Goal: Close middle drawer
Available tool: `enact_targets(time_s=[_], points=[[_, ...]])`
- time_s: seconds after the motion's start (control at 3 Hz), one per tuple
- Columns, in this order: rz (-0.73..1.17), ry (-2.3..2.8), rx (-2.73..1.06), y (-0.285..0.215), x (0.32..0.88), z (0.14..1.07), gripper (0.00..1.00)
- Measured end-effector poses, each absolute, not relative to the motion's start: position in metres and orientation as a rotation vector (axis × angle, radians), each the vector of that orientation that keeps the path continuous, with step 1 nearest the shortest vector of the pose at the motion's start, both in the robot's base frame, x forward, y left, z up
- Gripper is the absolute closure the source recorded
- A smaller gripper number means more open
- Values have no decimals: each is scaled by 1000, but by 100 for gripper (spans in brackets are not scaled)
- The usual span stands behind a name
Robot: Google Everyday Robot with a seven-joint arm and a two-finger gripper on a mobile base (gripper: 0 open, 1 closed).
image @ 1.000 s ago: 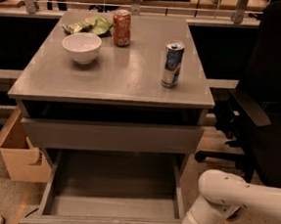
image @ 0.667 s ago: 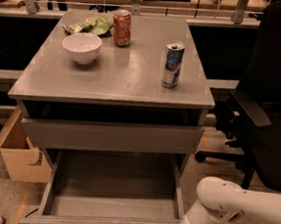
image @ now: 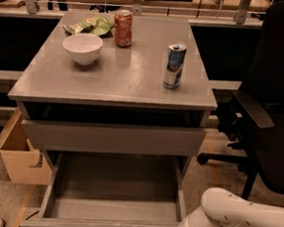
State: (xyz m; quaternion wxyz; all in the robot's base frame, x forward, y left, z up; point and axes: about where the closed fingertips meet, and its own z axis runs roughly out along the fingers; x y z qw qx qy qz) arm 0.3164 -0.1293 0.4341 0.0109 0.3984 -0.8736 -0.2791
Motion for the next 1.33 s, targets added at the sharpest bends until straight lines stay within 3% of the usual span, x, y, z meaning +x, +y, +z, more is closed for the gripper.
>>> enact_targets(time_s=[1.33], points=[[-1126, -2911, 1422, -73, 375, 435, 100]])
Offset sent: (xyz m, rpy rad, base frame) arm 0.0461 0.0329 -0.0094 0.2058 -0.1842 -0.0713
